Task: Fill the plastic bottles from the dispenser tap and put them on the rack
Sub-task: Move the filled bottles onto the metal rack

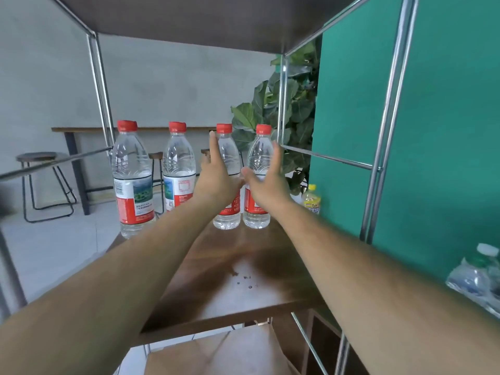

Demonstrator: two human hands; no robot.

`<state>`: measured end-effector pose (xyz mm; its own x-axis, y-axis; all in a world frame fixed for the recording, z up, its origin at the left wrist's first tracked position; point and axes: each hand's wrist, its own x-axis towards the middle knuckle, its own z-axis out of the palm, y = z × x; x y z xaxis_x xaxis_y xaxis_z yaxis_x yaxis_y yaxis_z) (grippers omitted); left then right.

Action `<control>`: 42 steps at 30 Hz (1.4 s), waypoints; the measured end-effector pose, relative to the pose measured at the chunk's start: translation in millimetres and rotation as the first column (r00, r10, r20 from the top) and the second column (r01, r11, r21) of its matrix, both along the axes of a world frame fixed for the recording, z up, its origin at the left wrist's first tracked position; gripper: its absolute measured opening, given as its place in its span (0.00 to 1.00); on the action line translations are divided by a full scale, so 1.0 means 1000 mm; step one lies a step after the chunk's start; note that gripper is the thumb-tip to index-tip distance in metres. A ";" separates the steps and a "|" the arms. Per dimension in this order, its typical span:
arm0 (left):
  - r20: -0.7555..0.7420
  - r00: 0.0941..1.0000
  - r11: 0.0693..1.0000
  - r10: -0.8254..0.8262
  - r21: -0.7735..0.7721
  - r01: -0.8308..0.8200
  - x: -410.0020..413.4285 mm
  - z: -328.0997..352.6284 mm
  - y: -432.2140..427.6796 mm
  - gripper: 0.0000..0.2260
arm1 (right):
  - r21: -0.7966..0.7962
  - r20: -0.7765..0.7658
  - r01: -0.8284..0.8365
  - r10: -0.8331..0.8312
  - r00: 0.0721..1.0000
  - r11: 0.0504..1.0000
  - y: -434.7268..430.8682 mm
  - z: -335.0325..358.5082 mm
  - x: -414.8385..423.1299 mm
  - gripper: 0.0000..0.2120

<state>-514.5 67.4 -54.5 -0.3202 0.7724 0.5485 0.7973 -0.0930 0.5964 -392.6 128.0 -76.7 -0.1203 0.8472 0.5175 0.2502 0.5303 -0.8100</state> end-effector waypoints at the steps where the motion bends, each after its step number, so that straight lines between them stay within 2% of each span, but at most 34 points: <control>1: -0.019 1.000 1.000 0.011 0.000 -0.011 0.000 -0.001 0.000 0.54 | -0.001 0.018 0.027 -0.027 0.999 1.000 -0.001 0.000 -0.001 0.45; 5: -0.053 0.998 0.998 0.039 -0.037 -0.041 0.007 -0.001 -0.012 0.53 | 0.061 0.139 0.100 -0.108 0.984 0.993 -0.021 0.001 0.007 0.43; 8: -0.083 0.995 0.997 0.063 -0.038 -0.066 0.018 -0.003 -0.035 0.44 | 0.200 0.225 0.135 -0.180 0.958 0.970 -0.057 0.003 0.028 0.33; 11: -0.194 0.976 0.990 0.098 0.118 -0.076 0.038 -0.011 -0.076 0.26 | 0.350 0.215 0.103 -0.187 0.959 0.931 -0.107 0.000 0.062 0.20; 13: -0.235 0.967 0.963 0.097 0.267 -0.032 0.057 -0.020 -0.105 0.19 | 0.460 0.167 0.112 -0.210 0.963 0.881 -0.145 -0.005 0.091 0.13; 15: -0.207 0.978 0.923 -0.010 0.374 0.089 0.079 -0.031 -0.132 0.13 | 0.529 0.127 0.154 -0.258 0.958 0.834 -0.181 -0.013 0.123 0.09; 17: -0.193 0.964 0.875 -0.182 0.417 0.248 0.110 -0.045 -0.157 0.09 | 0.537 0.086 0.207 -0.297 0.951 0.818 -0.211 -0.025 0.157 0.08; 19: -0.235 0.906 0.815 -0.352 0.400 0.420 0.149 -0.060 -0.175 0.09 | 0.497 0.044 0.280 -0.345 0.937 0.822 -0.233 -0.040 0.192 0.07; 21: -0.278 0.828 0.769 -0.487 0.313 0.557 0.189 -0.077 -0.183 0.12 | 0.417 0.036 0.369 -0.421 0.906 0.831 -0.245 -0.058 0.224 0.10; 24: -0.241 0.763 0.743 -0.600 0.187 0.643 0.239 -0.094 -0.176 0.17 | 0.275 0.102 0.477 -0.518 0.849 0.835 -0.249 -0.082 0.263 0.15; 30: -0.199 0.716 0.724 -0.669 0.045 0.688 0.300 -0.111 -0.117 0.22 | 0.133 0.155 0.647 -0.661 0.735 0.751 -0.220 -0.109 0.314 0.21; 34: -0.156 0.713 0.727 -0.684 -0.066 0.683 0.327 -0.135 -0.067 0.25 | 0.032 0.174 0.753 -0.746 0.643 0.657 -0.182 -0.125 0.343 0.27; 38: -0.014 0.720 0.710 -0.694 -0.183 0.680 0.357 -0.161 -0.016 0.27 | -0.142 0.143 0.806 -0.793 0.592 0.575 -0.137 -0.142 0.362 0.35; 42: 0.119 0.704 0.666 -0.701 -0.246 0.704 0.390 -0.187 0.028 0.29 | -0.186 0.140 0.838 -0.830 0.539 0.513 -0.095 -0.164 0.376 0.39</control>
